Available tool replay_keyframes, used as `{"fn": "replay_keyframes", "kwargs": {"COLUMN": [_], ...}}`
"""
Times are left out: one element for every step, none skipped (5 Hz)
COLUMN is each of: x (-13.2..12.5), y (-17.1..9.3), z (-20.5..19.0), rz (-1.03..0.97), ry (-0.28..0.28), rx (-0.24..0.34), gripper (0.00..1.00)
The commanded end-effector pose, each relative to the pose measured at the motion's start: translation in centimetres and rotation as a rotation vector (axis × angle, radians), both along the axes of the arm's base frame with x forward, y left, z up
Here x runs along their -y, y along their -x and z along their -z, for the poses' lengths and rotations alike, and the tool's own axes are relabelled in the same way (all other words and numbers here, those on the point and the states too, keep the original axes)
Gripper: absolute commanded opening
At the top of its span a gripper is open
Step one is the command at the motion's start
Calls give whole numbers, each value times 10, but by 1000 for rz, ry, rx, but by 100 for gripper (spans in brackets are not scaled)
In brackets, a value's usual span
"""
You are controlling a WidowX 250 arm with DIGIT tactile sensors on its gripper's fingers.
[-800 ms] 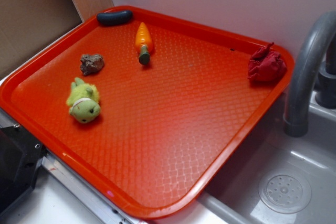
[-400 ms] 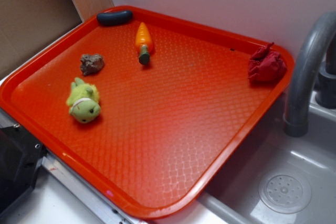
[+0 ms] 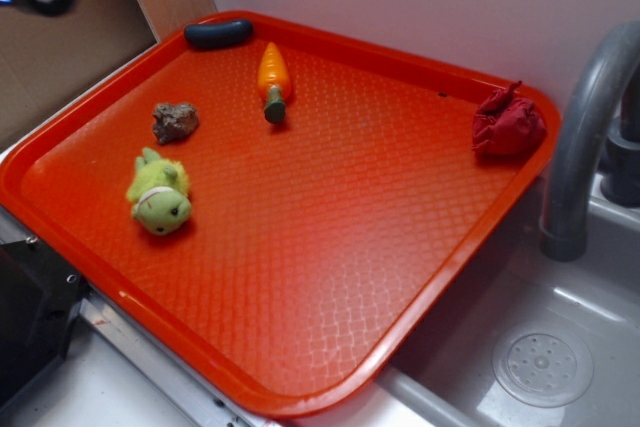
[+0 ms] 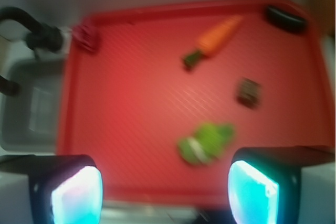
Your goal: Grab the red paper.
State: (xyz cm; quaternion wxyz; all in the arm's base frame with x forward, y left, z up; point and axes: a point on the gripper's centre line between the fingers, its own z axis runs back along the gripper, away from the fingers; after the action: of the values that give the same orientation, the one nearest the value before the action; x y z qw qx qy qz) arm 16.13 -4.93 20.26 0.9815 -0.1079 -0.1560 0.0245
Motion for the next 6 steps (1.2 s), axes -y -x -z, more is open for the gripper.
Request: {"fn": "replay_keyframes", "kwargs": {"x": [42, 58, 79, 90, 109, 120], "y": [-64, -102, -118, -134, -144, -154], "z": [34, 54, 67, 76, 87, 96], "rz": [190, 264, 315, 336, 374, 381], "ry": [89, 143, 130, 121, 86, 70], "rx": [102, 106, 92, 85, 80, 69], "gripper": [100, 100, 100, 100, 100, 100]}}
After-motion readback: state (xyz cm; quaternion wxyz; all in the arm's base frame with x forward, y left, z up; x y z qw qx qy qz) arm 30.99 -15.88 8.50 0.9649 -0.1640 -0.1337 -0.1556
